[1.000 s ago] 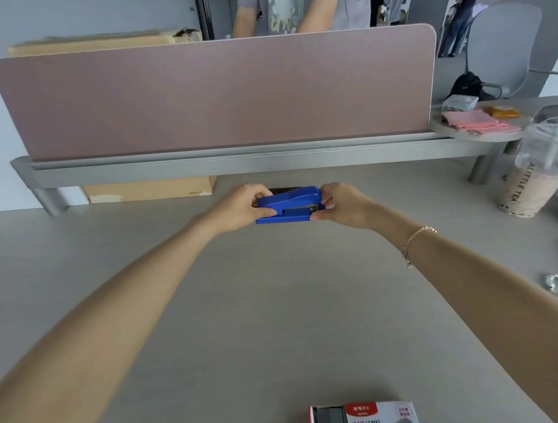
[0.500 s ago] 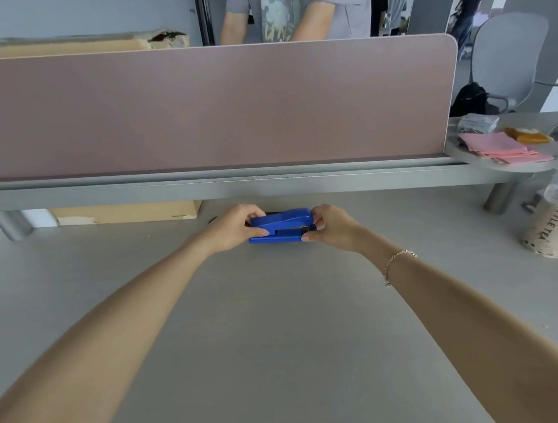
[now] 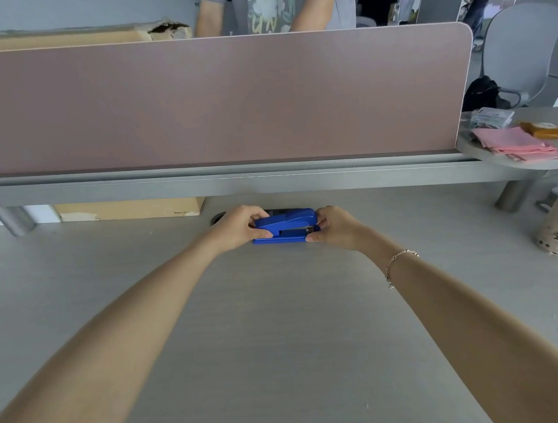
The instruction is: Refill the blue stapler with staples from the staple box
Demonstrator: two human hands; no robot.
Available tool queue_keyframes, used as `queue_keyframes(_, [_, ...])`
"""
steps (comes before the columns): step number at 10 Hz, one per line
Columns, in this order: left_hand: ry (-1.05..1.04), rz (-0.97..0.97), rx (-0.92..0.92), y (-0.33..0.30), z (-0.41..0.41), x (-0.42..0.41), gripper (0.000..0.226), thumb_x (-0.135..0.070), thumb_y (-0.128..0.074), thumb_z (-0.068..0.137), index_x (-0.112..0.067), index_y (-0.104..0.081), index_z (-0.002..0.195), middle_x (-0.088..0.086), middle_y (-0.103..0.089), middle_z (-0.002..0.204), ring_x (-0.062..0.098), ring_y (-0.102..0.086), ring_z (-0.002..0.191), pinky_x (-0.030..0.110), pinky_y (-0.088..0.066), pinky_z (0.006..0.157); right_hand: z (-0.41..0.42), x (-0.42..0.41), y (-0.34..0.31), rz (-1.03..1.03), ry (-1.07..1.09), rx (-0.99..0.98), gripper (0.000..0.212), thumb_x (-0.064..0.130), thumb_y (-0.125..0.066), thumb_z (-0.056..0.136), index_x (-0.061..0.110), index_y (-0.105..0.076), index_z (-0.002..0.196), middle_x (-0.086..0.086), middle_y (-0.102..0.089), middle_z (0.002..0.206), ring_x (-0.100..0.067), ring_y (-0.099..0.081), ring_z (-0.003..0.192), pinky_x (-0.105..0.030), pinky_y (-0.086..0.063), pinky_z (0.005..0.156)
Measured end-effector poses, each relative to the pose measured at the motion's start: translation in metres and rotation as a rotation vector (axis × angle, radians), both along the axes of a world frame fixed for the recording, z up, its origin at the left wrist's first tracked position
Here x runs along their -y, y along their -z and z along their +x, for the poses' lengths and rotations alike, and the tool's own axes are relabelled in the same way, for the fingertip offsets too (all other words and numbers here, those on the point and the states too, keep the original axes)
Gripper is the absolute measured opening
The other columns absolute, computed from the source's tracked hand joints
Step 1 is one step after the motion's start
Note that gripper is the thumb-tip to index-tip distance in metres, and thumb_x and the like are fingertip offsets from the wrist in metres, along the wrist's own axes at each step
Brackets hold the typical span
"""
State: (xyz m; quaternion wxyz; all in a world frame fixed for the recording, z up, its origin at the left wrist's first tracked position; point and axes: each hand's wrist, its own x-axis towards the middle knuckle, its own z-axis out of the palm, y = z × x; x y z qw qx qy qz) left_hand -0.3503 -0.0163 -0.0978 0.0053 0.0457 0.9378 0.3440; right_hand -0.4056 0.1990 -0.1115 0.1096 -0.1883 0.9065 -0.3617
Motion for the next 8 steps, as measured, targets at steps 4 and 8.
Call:
queue_keyframes(4, [-0.023, 0.001, -0.013, 0.003, 0.005, -0.002, 0.035, -0.008, -0.071, 0.080, -0.014, -0.064, 0.115, 0.003, -0.070, 0.108, 0.017, -0.064, 0.097, 0.017, -0.046, 0.080, 0.007, 0.001, -0.001, 0.002, 0.015, -0.010, 0.027, 0.012, -0.070, 0.075, -0.001, -0.059, 0.096, -0.017, -0.065, 0.088, -0.029, -0.058, 0.077, -0.039, -0.048, 0.072])
queue_keyframes(8, [-0.104, -0.103, -0.013, -0.018, 0.034, 0.015, 0.063, -0.014, -0.069, 0.084, -0.014, -0.039, 0.139, 0.013, -0.052, 0.133, 0.023, -0.052, 0.118, 0.032, -0.042, 0.099, 0.047, -0.027, -0.025, 0.128, -0.047, -0.122, 0.034, 0.012, -0.067, 0.080, 0.002, -0.058, 0.111, -0.015, -0.060, 0.112, -0.026, -0.057, 0.098, -0.029, -0.044, 0.082])
